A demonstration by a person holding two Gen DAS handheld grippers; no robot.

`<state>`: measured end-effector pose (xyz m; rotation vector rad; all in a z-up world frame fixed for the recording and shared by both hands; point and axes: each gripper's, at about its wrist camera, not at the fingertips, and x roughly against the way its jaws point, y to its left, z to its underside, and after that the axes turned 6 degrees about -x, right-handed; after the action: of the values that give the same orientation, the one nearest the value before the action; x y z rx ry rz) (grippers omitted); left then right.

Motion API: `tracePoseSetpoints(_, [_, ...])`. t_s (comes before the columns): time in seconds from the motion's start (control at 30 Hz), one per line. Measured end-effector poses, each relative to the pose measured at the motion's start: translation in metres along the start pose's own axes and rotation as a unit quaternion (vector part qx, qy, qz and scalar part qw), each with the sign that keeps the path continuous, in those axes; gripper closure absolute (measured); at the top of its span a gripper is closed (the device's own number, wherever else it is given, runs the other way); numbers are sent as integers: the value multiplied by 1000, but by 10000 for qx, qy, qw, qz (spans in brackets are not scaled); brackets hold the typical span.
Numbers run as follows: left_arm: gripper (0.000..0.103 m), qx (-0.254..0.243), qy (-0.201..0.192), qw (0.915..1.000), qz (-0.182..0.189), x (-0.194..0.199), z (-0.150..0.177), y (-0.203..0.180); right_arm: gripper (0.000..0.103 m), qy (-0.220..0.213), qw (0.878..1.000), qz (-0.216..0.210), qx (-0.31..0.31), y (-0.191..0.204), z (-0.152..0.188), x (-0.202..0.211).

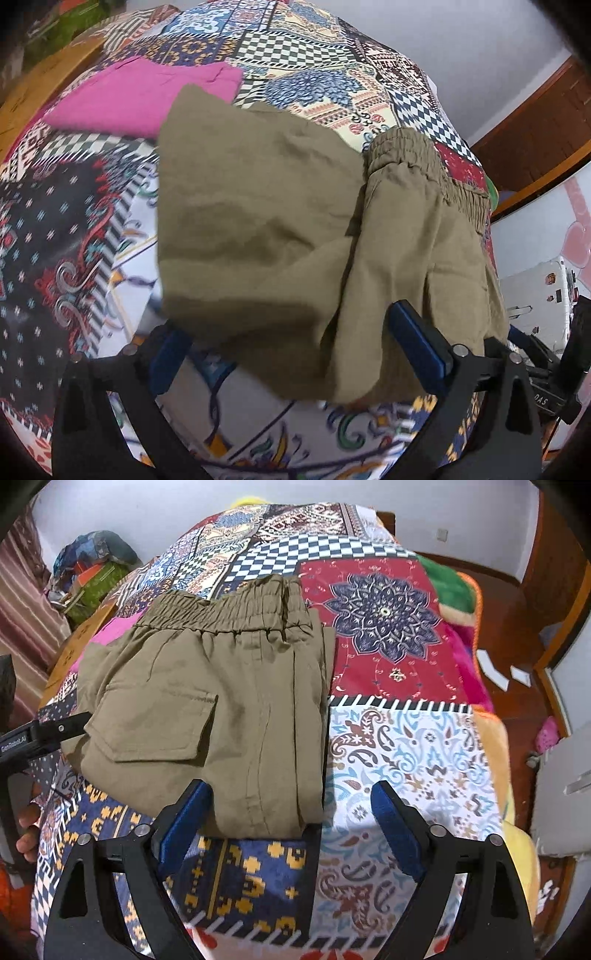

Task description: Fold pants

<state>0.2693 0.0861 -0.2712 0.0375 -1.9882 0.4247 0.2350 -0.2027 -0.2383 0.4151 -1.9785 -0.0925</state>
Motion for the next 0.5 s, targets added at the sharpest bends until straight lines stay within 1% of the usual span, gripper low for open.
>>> tracePoseSetpoints(0.13, [1,-171,-42,9998,28,-7,-9,-9,11,128,9994,-250,-205,-5,-8,-11])
tracePoseSetpoints(0.23, [1,-308,-83,9995,48,-9,-12,-15,9,162,9993,-270,-198,-4,-14,-19])
tracePoseSetpoints(0.3, [5,-394,-104,9991,67,-9,-14,-18,9,176,9992,-287,-212,-2,-18,-24])
tracePoseSetpoints(0.37, [15,-547,-137,9984,43,-9,-15,-23,10,180,9990,-334,-229,0,-22,-27])
tracePoseSetpoints(0.4, [17,-605,-159,9980,25,-9,-16,-25,12,179,9990,-344,-225,1,-22,-28])
tracePoseSetpoints(0.47, [26,-678,-193,9975,1,-9,-18,-28,22,148,9990,-391,-177,3,-23,-28])
tracePoseSetpoints(0.5, [30,-708,-216,9973,12,-9,-19,-30,32,153,9986,-481,-141,5,-23,-26])
